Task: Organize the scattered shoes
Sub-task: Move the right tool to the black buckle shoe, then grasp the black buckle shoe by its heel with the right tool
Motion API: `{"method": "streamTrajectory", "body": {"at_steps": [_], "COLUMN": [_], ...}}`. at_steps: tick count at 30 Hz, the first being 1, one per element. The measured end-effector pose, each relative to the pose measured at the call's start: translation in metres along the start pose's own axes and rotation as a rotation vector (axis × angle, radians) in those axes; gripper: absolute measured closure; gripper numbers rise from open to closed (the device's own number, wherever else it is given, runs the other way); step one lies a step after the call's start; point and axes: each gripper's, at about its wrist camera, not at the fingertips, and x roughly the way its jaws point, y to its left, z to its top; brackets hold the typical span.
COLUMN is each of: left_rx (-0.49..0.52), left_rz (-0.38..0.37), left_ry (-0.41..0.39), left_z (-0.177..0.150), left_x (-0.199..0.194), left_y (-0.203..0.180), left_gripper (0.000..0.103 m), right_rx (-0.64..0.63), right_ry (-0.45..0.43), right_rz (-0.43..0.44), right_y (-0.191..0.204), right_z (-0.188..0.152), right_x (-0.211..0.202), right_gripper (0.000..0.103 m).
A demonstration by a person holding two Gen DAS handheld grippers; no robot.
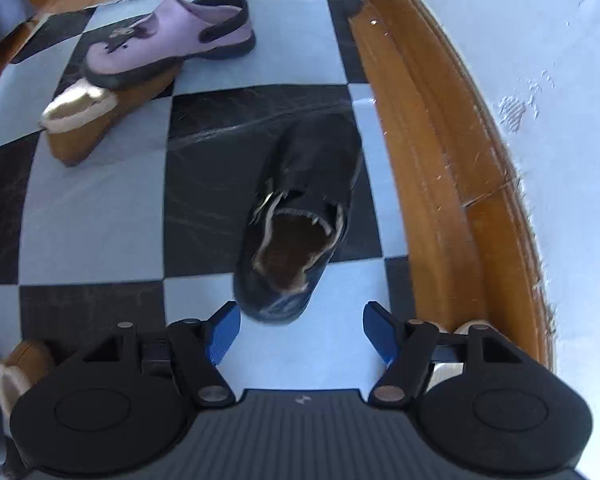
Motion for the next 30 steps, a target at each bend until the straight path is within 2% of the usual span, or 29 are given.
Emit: {"method": "streamTrajectory", "body": {"at_steps": [2,3,4,5,6,9,10,11,12,16,21,26,28,30], "left_rx": [0.036,0.08,0.126,0.147,0.166,0.2,0.209,0.216,0.217,0.229,0.192,0.158,0.148,0.129], "left_rz": [0.029,0.077,0.127,0.141,0.153,0.115,0.099,0.088,0.089,0.084,0.076,0.057,0.047,0.045], "left_ry": [0.018,0.013,0.008,0.008,0.007,0.024,0.028,0.029,0.033,0.057,0.036,0.027,0.021,-0.007], "left_z": [-0.006,-0.01,-0.015,-0.018,-0.021,-0.023,-0.023,-0.021,-0.02,-0.019,-0.016,-0.012,-0.011,-0.008], "left_x": [0.009,0.016,0.023,0.027,0.03,0.043,0.047,0.056,0.061,0.074,0.074,0.074,0.073,0.069], "left_y": [-0.006,-0.011,-0.017,-0.019,-0.02,-0.021,-0.021,-0.022,-0.023,-0.028,-0.02,-0.012,-0.009,-0.004], "left_gripper": [0.022,0.022,0.022,0.022,0.022,0.022,0.022,0.022,0.022,0.022,0.022,0.022,0.022,0.022], "right_rx": [0.033,0.049,0.073,0.104,0.134,0.21,0.232,0.249,0.254,0.12,0.206,0.226,0.192,0.14], "right_ry": [-0.052,-0.046,-0.036,-0.044,-0.05,-0.047,-0.045,-0.05,-0.056,-0.089,-0.096,-0.056,-0.031,0.0], "right_rz": [0.012,0.016,0.027,0.046,0.061,0.073,0.083,0.11,0.138,0.141,0.276,0.408,0.463,0.519], "right_y": [-0.012,-0.017,-0.025,-0.033,-0.041,-0.06,-0.064,-0.067,-0.068,-0.057,-0.065,-0.05,-0.034,-0.014], "right_z": [-0.004,-0.006,-0.008,-0.009,-0.012,-0.018,-0.018,-0.018,-0.018,-0.016,-0.021,-0.041,-0.052,-0.062], "right_x": [0.021,0.036,0.055,0.071,0.085,0.116,0.124,0.13,0.136,0.135,0.121,0.111,0.108,0.106], "right_gripper": [0.029,0.029,0.032,0.039,0.039,0.043,0.048,0.078,0.094,0.095,0.095,0.095,0.095,0.089]}}
